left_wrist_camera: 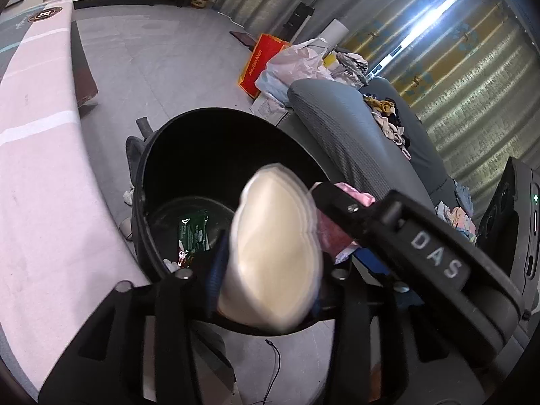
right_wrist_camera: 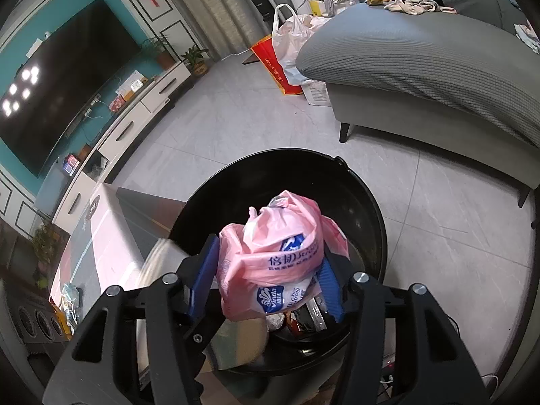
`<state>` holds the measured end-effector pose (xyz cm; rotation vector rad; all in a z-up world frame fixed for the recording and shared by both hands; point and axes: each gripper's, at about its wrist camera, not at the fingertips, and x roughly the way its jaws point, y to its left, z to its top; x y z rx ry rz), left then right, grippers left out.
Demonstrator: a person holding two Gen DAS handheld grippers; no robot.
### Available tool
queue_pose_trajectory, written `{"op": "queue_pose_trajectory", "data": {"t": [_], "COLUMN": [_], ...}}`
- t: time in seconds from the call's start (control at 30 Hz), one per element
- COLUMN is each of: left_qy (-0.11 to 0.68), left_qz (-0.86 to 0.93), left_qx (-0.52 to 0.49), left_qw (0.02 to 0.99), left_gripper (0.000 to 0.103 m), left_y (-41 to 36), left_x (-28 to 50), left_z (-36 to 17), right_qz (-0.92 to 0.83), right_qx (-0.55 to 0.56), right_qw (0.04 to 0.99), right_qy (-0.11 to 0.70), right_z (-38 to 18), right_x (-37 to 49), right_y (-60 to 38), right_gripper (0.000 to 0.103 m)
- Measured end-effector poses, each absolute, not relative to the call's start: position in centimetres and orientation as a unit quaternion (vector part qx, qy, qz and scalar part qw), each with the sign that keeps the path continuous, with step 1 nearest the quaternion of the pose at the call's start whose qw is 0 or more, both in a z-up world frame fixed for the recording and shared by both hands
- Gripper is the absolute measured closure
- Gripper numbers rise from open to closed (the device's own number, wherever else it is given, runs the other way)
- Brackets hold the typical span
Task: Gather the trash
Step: 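Open both grippers to drop the cup and pink bag into the bin, then move both grippers back from the bin toward the cluttered table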
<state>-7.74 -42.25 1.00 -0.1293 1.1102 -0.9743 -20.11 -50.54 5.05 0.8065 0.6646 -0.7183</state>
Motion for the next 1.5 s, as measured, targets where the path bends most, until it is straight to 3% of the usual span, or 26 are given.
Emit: {"op": "queue_pose_trajectory", "data": {"t": [0.17, 0.4, 0.53, 0.97, 1.23, 1.5], "left_qy": [0.495, 0.465, 0.449, 0.382, 0.360, 0.380], "left_qz": [-0.445, -0.443, -0.440, -0.245, -0.095, -0.038], "left_qx": [-0.062, -0.057, -0.062, -0.057, -0.054, -0.126], "left_qw": [0.744, 0.764, 0.775, 0.889, 0.926, 0.916], "left_gripper": [0.034, 0.009, 0.007, 0.003, 0.003, 0.003], "left_y": [-41.7, -39.8, -37.0, -16.6, -2.3, 5.1], "left_x": [-7.8, -8.3, -7.9, -4.1, -1.1, 0.1], "left_z": [1.8, 4.1, 5.7, 9.8, 9.5, 7.5], "right_qz": [-0.334, -0.326, -0.318, -0.215, -0.150, -0.105], "right_qx": [0.390, 0.391, 0.368, 0.250, 0.169, 0.076], "right_qw": [0.808, 0.825, 0.840, 0.913, 0.937, 0.939], "right_qy": [0.288, 0.243, 0.239, 0.240, 0.268, 0.319], "right_z": [5.7, 7.7, 8.9, 12.0, 10.2, 5.8], "right_x": [-21.0, -22.1, -21.5, -14.2, -8.0, -4.0], "right_y": [-50.7, -49.9, -48.7, -39.3, -30.1, -22.7], "right_gripper": [0.025, 0.010, 0.003, 0.003, 0.003, 0.003]}}
